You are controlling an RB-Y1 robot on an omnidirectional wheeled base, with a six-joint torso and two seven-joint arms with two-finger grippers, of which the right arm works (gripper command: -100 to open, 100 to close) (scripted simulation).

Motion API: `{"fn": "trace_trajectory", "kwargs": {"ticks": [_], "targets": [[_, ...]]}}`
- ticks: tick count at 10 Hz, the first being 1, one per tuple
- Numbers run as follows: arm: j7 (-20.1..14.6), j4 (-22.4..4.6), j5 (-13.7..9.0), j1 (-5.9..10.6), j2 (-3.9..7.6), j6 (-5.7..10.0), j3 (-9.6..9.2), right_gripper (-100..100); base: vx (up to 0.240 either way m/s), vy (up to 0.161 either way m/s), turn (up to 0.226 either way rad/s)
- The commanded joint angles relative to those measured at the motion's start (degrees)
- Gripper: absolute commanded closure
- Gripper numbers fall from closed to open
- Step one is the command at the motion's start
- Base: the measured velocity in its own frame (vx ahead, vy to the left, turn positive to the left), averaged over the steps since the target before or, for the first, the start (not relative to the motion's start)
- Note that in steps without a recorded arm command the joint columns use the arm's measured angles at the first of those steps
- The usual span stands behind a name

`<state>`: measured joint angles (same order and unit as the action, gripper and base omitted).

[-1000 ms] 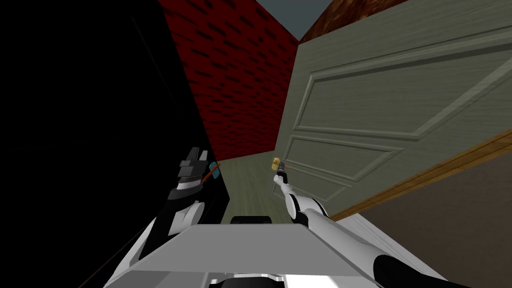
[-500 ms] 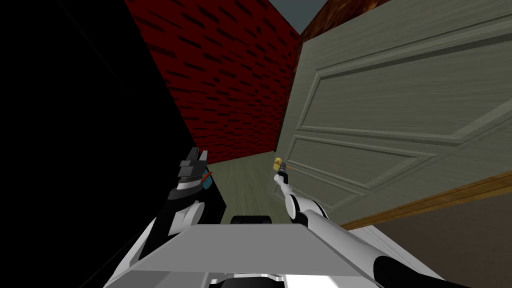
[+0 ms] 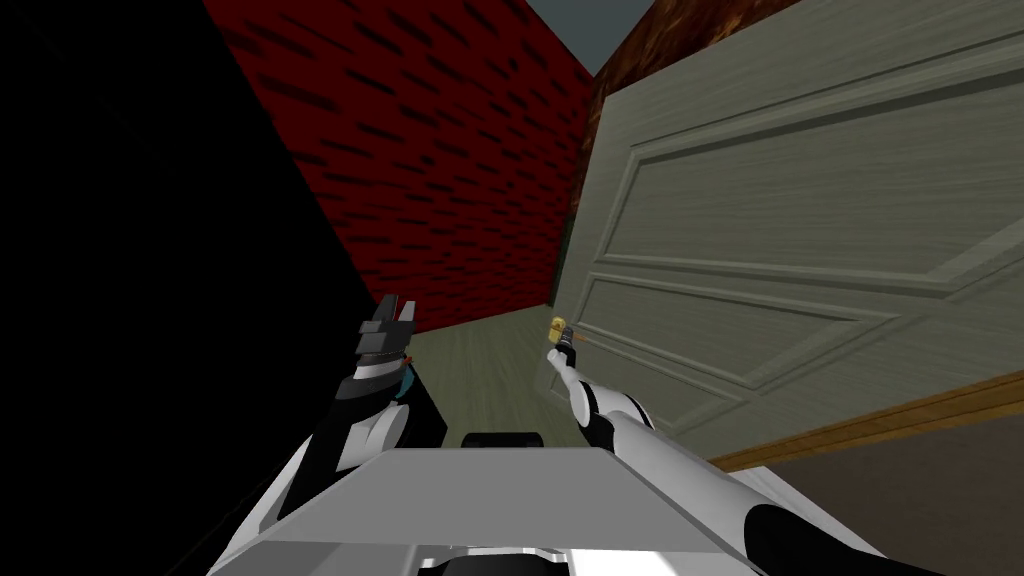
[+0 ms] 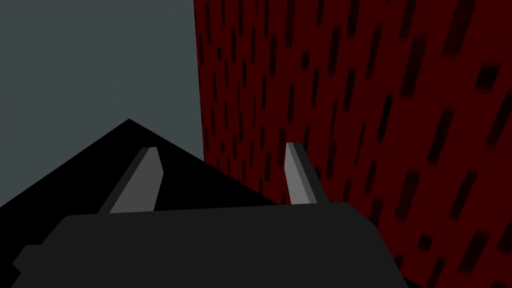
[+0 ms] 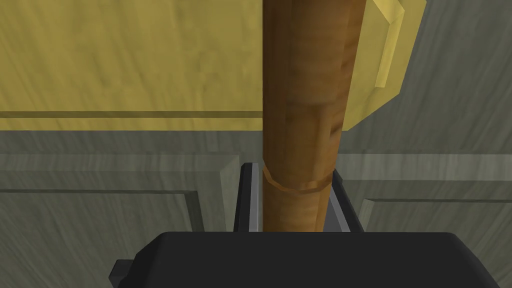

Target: Push the door open

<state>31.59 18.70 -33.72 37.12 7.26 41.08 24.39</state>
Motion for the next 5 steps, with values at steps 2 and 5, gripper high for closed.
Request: {"fn": "trace_trajectory", "kwargs": {"ticks": [2, 5], "targets": [[1.5, 3.3, -0.4, -0.86, -0.68, -0.58, 0.66, 100, 0.075, -0.02, -0.006], [2.6, 3.6, -1.4, -0.99, -0.21, -0.12, 1.82, 100, 0.044, -0.008, 0.001]]}}
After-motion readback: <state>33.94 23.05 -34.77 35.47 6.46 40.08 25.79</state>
